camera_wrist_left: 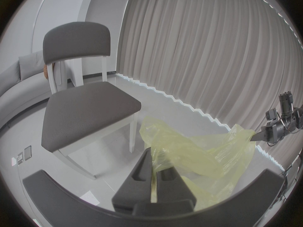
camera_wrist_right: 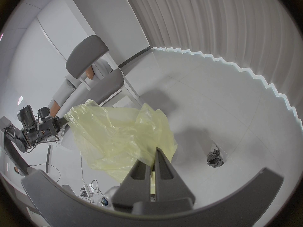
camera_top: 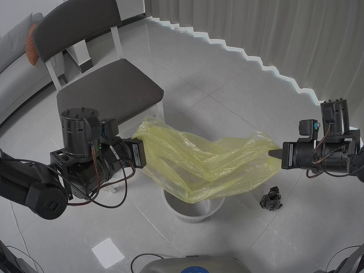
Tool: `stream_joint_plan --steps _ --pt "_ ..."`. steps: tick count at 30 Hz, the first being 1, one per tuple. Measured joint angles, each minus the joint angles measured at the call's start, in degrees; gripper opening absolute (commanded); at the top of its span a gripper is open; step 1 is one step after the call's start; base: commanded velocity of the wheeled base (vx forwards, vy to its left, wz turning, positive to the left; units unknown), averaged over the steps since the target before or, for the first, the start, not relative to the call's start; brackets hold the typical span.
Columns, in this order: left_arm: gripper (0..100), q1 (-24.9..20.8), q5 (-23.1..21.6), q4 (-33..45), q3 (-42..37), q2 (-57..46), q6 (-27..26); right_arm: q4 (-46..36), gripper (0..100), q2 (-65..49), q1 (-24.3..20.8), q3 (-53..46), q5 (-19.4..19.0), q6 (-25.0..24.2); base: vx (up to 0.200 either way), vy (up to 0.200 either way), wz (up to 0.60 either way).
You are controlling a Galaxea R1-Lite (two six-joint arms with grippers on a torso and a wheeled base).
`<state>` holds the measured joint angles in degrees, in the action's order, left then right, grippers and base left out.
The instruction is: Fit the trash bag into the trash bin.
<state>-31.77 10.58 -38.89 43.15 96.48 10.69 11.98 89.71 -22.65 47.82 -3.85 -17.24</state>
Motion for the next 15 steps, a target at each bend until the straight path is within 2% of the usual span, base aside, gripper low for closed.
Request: stream_joint_plan --steps 10,15 --pt "0 -0.80 0.33 -3.86 -0.18 4.44 2.85 0.22 0 5.85 -0.30 1.46 -0.33 1.40 0.000 0.000 0.00" --pt "0 -1.79 0.26 -5.89 0.34 6.83 6.19 0.16 0 9.11 -1.00 2.80 -0.38 1.58 0.000 0.000 0.00"
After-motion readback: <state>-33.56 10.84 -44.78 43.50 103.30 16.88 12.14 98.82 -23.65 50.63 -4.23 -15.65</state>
